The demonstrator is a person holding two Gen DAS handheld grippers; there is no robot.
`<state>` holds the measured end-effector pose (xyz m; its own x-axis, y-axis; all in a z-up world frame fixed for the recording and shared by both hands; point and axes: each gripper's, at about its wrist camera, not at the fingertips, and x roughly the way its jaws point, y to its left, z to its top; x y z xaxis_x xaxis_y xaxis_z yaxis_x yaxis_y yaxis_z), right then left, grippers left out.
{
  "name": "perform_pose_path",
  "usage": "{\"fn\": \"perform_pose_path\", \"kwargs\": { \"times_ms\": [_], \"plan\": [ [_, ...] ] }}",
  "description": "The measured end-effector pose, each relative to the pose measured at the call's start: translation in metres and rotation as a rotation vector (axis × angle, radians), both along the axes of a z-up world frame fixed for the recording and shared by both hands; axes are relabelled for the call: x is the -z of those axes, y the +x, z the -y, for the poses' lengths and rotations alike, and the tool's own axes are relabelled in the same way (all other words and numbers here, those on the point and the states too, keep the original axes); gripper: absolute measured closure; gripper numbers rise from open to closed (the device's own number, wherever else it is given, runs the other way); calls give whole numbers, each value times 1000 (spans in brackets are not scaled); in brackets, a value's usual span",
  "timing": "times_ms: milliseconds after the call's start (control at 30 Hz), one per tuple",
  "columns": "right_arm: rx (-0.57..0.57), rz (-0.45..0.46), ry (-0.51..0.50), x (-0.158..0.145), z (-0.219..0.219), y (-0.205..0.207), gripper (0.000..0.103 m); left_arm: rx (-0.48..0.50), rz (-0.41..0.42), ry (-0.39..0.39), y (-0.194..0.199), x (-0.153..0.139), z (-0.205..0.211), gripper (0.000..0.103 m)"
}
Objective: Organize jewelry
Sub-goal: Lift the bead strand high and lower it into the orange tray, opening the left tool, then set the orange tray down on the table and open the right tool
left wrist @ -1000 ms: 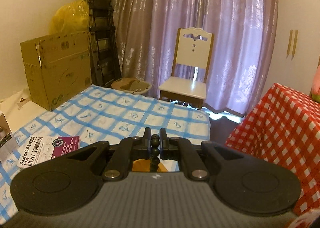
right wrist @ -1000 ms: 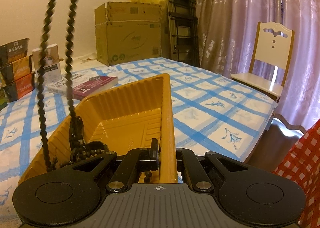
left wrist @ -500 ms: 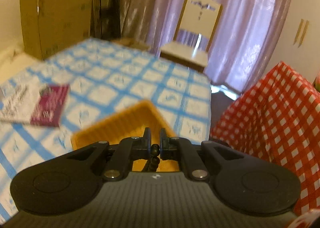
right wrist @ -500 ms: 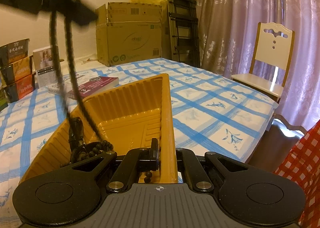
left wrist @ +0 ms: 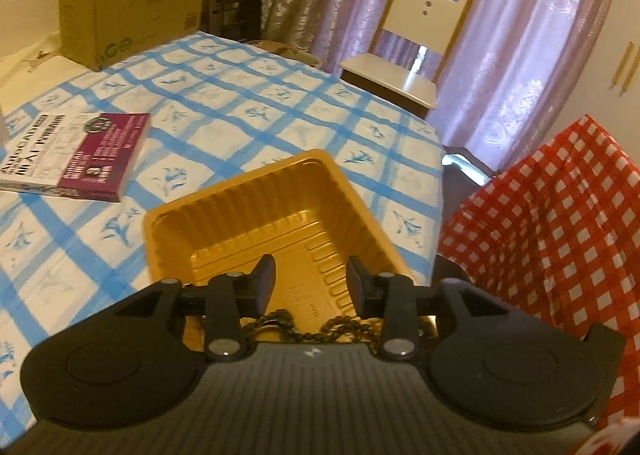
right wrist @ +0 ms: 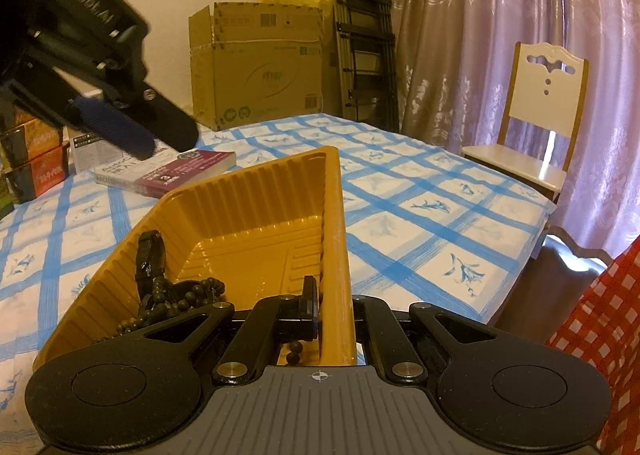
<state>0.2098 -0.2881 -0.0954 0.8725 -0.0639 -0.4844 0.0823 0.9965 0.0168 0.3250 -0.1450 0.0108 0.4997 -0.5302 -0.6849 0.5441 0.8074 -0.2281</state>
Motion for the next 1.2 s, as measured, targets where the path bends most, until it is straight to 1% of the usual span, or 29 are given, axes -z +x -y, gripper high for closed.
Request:
{"fn": "perform_pose_path", "kwargs": {
  "times_ms": [67, 200, 467, 633, 700, 800, 900, 1033, 1133, 1200],
  "plan": [
    [-1, 0, 1, 0, 0, 0, 99, -17, 17, 13, -3, 0, -9, 64],
    [-4, 4, 19, 0, 2, 1, 99, -84, 37, 42, -10, 5, -34, 64],
    [-36, 30, 101, -3, 8, 19, 99, -281, -3, 67, -20, 31, -107, 64],
    [-59, 41, 124, -5, 0, 37, 98, -390, -29, 43, -28, 43, -145, 64],
    [-50, 34, 128, -3, -4, 44, 98, -412, -33, 39, -32, 46, -153, 64],
    [-18, 22, 158, 3, -6, 55, 97, -418, -41, 44, -36, 52, -158, 64],
    [26, 6, 197, 11, -3, 63, 97, -429, -30, 60, -39, 55, -160, 63],
    [64, -1, 236, 20, 3, 72, 97, -450, -23, 57, -39, 59, -164, 62],
    [55, 1, 245, 23, 5, 79, 96, -460, -10, 78, -38, 62, -163, 61],
    [46, -5, 246, 24, 9, 85, 96, -463, 2, 101, -38, 64, -161, 57]
  ]
}}
